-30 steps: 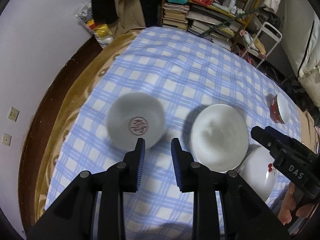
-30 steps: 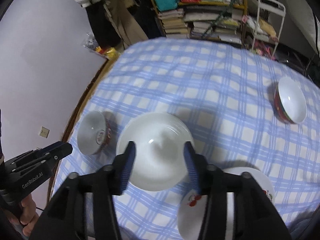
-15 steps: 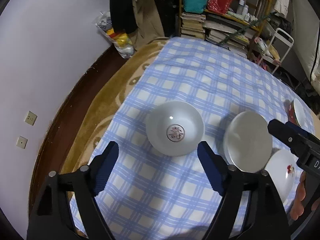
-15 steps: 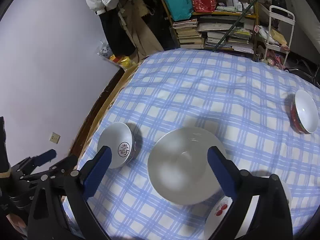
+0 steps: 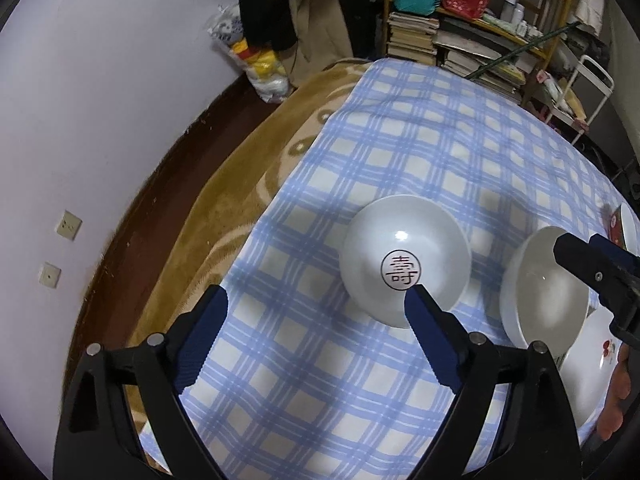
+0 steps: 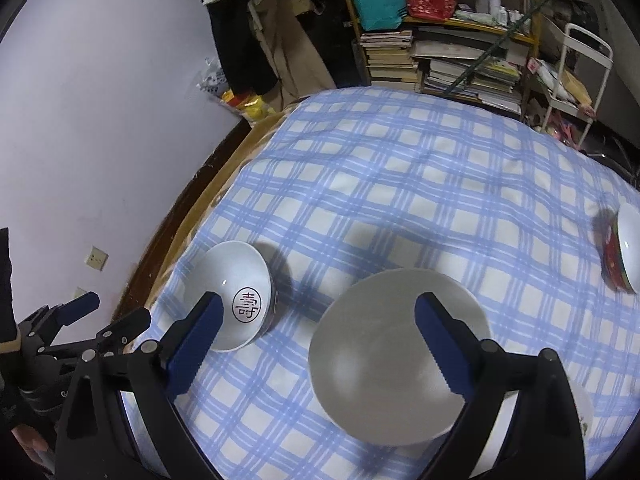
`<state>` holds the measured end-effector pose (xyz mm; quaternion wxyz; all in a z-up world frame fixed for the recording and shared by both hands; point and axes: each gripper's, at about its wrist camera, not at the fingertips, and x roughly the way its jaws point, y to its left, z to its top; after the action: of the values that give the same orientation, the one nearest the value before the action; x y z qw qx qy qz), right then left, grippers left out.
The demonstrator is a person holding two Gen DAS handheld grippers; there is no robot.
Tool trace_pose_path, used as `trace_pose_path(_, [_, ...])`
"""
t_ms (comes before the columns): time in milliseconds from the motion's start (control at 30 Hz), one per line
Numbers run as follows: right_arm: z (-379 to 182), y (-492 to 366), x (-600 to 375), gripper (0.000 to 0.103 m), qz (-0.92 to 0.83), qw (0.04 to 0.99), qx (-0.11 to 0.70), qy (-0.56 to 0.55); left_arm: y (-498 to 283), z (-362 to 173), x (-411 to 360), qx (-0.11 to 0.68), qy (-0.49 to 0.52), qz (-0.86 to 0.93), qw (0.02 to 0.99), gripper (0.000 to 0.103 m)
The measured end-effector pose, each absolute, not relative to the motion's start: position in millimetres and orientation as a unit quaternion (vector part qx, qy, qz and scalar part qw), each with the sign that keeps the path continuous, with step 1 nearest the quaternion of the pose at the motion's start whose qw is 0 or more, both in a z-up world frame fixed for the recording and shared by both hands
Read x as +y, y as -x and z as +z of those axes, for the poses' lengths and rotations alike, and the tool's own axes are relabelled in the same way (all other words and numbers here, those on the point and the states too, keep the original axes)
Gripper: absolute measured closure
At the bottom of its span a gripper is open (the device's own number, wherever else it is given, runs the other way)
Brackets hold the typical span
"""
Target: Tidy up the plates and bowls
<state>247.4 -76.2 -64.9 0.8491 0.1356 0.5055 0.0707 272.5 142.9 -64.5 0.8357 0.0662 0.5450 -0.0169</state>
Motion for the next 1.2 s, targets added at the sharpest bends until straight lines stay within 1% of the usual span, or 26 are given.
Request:
trace_pose_path(333, [-87.0, -266.6, -46.0, 0.003, 0.074, 0.851, 0.514, -0.084, -291.3, -101.0, 158.8, 0.571, -0.025, -0.025, 0.82, 0.014])
trace_pose_path(433, [-92.7, -270.7, -35.2, 0.012, 0.084, 0.853, 0.51, -0.068, -296.7, -111.3, 160.5, 0.577, -0.01, -0.032, 0.816, 0.014])
trace_pose_path(500, [-98.1, -274.9, -28.7, 0.026, 0.089, 0.852, 0.512, -0.059, -299.7, -117.1, 160.5, 0.58, -0.006, -0.037, 0.813, 0.014])
trace_pose_path(533, [-101.3, -277.4, -25.8, 0.029, 0.092, 0.849, 0.516, -0.059, -300.6, -119.5, 160.1, 0.58, -0.006, -0.041, 0.814, 0.014])
trace_pose_path(567, [-105.4, -280.6, -23.6, 0.035, 0.097, 0.845, 0.522, -0.061, -301.3, -120.7, 159.6, 0.58, -0.007, -0.042, 0.814, 0.014])
trace_pose_path(600, [-109.9, -283.8, -21.7, 0.041, 0.099, 0.841, 0.529, -0.064, -302.2, -122.7, 159.0, 0.579, -0.007, -0.044, 0.814, 0.016])
trace_pose_path(633, [-114.0, -285.8, -19.7, 0.044, 0.097, 0.837, 0.535, -0.063, -303.6, -125.9, 158.3, 0.58, -0.004, -0.049, 0.813, 0.018])
trace_pose_path(667, [-117.7, -287.6, -17.9, 0.049, 0.093, 0.834, 0.541, -0.059, -305.2, -128.9, 158.1, 0.583, -0.001, -0.053, 0.811, 0.023])
trace_pose_path(700, [-121.9, -289.2, -15.0, 0.053, 0.092, 0.831, 0.546, -0.051, -306.7, -132.1, 157.6, 0.587, 0.004, -0.06, 0.808, 0.028])
trace_pose_path(733, [-126.6, -290.4, -11.9, 0.055, 0.097, 0.827, 0.552, -0.046, -307.5, -134.4, 156.4, 0.587, 0.008, -0.07, 0.807, 0.031])
trace_pose_path(767, [-130.6, -291.6, -9.9, 0.061, 0.101, 0.823, 0.557, -0.046, -307.6, -135.8, 155.7, 0.586, 0.01, -0.077, 0.807, 0.039])
trace_pose_path(800, [-134.9, -292.6, -8.0, 0.071, 0.105, 0.818, 0.564, -0.047, -307.4, -137.3, 154.5, 0.584, 0.012, -0.084, 0.807, 0.05])
trace_pose_path(833, [-139.1, -293.3, -6.4, 0.076, 0.106, 0.813, 0.57, -0.047, -308.1, -140.2, 153.0, 0.586, 0.013, -0.088, 0.805, 0.056])
trace_pose_path(867, [-141.9, -293.6, -5.2, 0.083, 0.109, 0.81, 0.574, -0.049, -308.9, -142.8, 152.1, 0.589, 0.016, -0.09, 0.803, 0.067])
trace_pose_path(900, [-144.5, -293.8, -4.3, 0.091, 0.112, 0.807, 0.577, -0.054, -309.8, -146.4, 151.4, 0.595, 0.024, -0.092, 0.798, 0.074])
trace_pose_path(933, [-145.9, -293.8, -3.4, 0.095, 0.116, 0.805, 0.578, -0.059, -311.0, -151.3, 151.2, 0.603, 0.035, -0.095, 0.791, 0.078])
trace_pose_path(967, [-147.5, -293.5, -1.1, 0.095, 0.121, 0.802, 0.582, -0.059, -311.7, -155.2, 151.6, 0.611, 0.048, -0.1, 0.784, 0.089])
trace_pose_path(1000, [-148.1, -293.1, 0.7, 0.095, 0.123, 0.801, 0.584, -0.057, -312.7, -159.5, 152.0, 0.62, 0.062, -0.1, 0.775, 0.093])
trace_pose_path(1033, [-147.8, -292.3, 3.5, 0.095, 0.125, 0.801, 0.584, -0.05, -312.7, -160.7, 151.6, 0.621, 0.066, -0.097, 0.775, 0.094])
trace_pose_path(1100, [-146.3, -291.2, 5.2, 0.095, 0.127, 0.802, 0.582, -0.045, -310.9, -160.5, 148.0, 0.616, 0.055, -0.09, 0.781, 0.094])
trace_pose_path(1200, [-146.8, -289.5, -1.9, 0.095, 0.124, 0.798, 0.585, -0.07, -308.1, -156.0, 142.9, 0.611, 0.039, -0.097, 0.785, 0.094])
